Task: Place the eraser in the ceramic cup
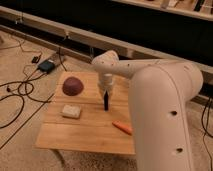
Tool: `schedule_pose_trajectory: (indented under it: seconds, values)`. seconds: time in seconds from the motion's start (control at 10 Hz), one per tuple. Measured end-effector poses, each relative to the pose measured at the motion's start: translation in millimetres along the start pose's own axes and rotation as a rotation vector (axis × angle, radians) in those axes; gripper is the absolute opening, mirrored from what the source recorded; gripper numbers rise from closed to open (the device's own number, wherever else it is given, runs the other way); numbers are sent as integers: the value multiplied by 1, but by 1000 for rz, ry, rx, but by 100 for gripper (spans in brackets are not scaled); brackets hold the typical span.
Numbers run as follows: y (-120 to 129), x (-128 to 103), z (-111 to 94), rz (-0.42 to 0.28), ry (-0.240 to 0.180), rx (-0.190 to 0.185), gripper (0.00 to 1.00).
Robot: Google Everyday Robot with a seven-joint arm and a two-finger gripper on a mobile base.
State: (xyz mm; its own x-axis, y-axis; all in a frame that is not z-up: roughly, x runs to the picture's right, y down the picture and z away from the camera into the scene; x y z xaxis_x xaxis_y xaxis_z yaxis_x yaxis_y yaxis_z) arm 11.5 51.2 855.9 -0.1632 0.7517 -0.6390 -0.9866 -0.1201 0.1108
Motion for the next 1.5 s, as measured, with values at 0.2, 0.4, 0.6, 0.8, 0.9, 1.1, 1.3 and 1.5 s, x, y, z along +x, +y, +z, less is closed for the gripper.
schedule_pose_trajectory:
  seconds: [0.2, 0.4, 0.6, 0.8, 0.9, 1.1, 1.3, 1.5]
  values:
    - [1, -1, -9, 8, -8, -23, 0]
    - [-2, -2, -26, 6, -23, -45, 0]
    - [-10, -5, -51, 0, -60, -63, 0]
    - [-22, -9, -78, 0, -98, -74, 0]
    - [-26, -11, -89, 0, -112, -77, 0]
    - [-32, -16, -109, -8, -134, -83, 0]
    - [-37, -20, -123, -12, -149, -87, 0]
    - [-51, -29, -141, -9, -170, -89, 0]
